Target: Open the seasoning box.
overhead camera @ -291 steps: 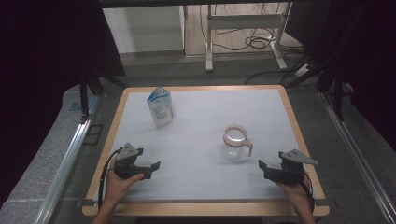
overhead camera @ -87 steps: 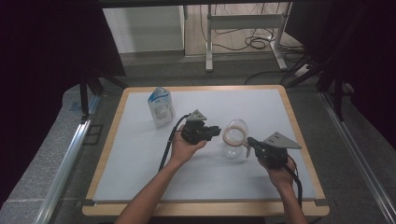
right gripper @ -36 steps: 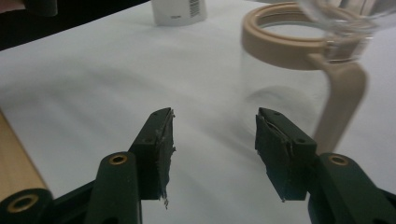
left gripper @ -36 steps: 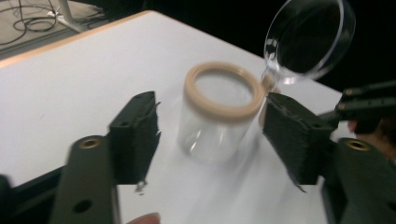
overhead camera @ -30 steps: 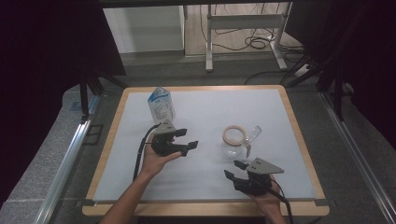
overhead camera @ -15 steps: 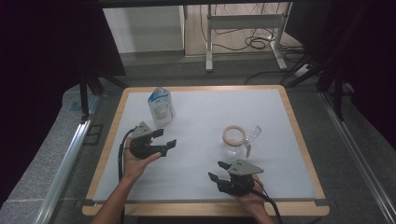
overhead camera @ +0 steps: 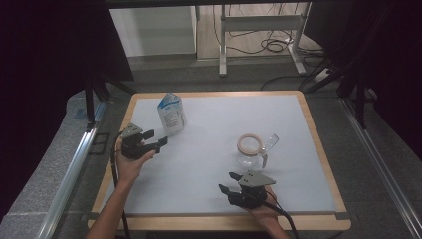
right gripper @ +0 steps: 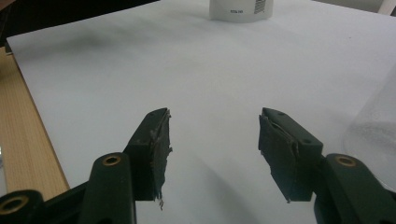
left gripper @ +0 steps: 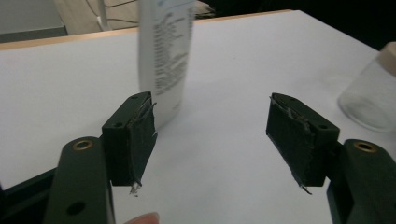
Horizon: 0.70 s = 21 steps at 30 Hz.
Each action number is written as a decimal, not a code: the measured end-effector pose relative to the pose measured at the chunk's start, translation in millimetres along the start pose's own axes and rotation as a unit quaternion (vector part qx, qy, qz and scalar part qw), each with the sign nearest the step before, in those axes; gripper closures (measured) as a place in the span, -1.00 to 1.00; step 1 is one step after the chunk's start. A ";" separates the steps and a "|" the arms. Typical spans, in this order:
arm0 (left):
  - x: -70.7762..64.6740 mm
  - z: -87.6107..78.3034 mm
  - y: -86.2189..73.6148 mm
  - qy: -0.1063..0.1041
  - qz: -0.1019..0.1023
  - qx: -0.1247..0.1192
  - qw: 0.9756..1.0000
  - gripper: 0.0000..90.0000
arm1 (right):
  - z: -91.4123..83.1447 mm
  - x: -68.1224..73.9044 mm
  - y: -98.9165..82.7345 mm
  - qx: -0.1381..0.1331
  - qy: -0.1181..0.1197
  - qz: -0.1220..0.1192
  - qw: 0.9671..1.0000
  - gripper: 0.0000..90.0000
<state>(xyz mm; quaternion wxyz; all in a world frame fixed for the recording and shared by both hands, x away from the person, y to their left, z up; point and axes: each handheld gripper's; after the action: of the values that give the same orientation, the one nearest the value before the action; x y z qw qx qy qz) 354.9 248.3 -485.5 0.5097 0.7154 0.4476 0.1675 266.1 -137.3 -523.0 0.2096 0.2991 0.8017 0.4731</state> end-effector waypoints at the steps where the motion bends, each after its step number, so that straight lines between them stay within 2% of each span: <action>1: 0.0 0.0 0.0 0.000 0.000 0.000 1.000 -0.22 | 0.7 0.4 -0.1 0.000 0.001 0.001 1.000 -0.03; 3: 10.7 6.2 4.8 0.000 -0.004 0.004 1.000 -0.22 | 1.4 1.1 -0.3 0.003 0.000 -0.002 1.000 -0.03; 8: 18.8 12.5 18.4 0.007 0.006 0.001 1.000 -0.23 | 1.5 2.3 -0.8 0.005 -0.002 -0.008 1.000 -0.04; 9: 23.2 16.2 25.1 0.014 0.007 0.002 1.000 -0.23 | 1.6 2.3 -0.9 0.006 -0.002 -0.008 1.000 -0.04; 13: 31.6 26.3 35.9 0.030 0.017 0.009 0.999 -0.18 | 1.6 2.7 -1.2 0.006 -0.002 -0.010 1.000 -0.04; 15: 33.2 28.5 38.2 0.029 0.017 0.009 0.999 -0.16 | 1.6 3.0 -1.3 0.005 -0.002 -0.010 1.000 -0.04; 16: 33.9 30.4 39.4 0.032 0.017 -0.001 0.999 -0.14 | 1.3 2.9 -1.3 0.007 -0.002 -0.011 1.000 -0.04; 17: 34.5 34.8 42.7 0.026 0.022 0.003 0.999 -0.09 | 1.1 3.0 -1.4 0.008 -0.004 -0.012 1.000 -0.04; 21: 35.2 40.8 47.2 0.019 0.022 0.002 1.000 -0.02 | 1.7 2.3 -1.6 0.008 -0.006 -0.013 1.000 -0.04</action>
<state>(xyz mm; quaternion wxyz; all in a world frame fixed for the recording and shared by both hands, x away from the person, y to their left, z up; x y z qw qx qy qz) 424.5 249.4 -469.0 0.4957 0.7232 0.4414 0.1909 265.0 -135.3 -525.3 0.2181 0.2931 0.8078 0.4626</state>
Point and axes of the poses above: each handheld gripper's, and its own axes: z roughly forward along the jaws, y roughly out of its top, x roughly to its left, and after that the axes turned 6 degrees about -y, right-handed
